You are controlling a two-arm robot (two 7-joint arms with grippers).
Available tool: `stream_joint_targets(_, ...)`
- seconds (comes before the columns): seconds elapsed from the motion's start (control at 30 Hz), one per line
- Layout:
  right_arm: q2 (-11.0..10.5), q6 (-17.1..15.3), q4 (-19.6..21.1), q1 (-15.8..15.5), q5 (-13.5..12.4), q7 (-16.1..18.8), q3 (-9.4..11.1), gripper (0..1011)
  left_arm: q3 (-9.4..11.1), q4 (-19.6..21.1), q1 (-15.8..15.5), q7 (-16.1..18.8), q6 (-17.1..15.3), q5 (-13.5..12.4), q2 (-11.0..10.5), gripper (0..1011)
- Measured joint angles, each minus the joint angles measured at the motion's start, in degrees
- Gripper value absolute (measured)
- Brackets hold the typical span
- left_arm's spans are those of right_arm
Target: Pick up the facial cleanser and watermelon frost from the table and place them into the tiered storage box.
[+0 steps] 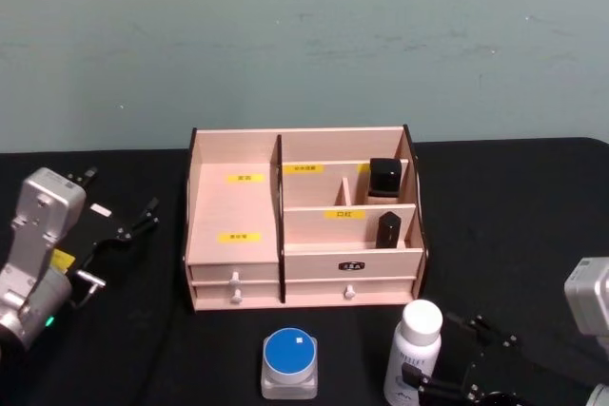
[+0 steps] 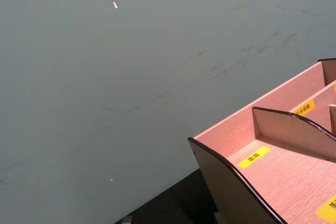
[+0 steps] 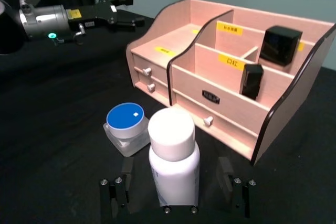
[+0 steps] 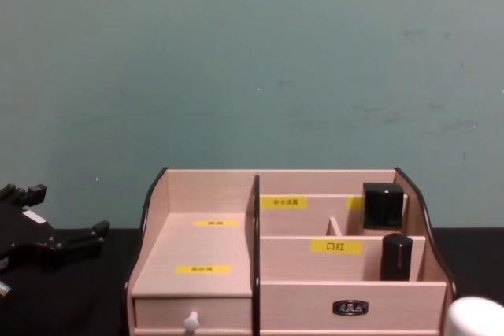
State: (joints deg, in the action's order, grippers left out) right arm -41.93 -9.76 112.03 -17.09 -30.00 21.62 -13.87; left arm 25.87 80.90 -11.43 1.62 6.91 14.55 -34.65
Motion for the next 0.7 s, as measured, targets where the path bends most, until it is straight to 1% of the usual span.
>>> stream_joint_targets(0.23, 1.01, 0.19, -2.04, 1.4, 0.84, 0.77, -1.1, 1002, 0.0, 0.0, 0.0, 0.0, 0.0, 0.0, 0.0, 1010)
stream_joint_targets(0.47, 2.17, 0.68, -4.53, 3.67, 1.44, 2.17, -2.62, 1002, 0.0, 0.0, 0.0, 0.0, 0.0, 0.0, 0.0, 1010)
stream_joint_targets(0.7, 3.62, 1.15, -7.35, 6.74, 1.83, 3.6, -4.56, 1002, 0.0, 0.0, 0.0, 0.0, 0.0, 0.0, 0.0, 1010)
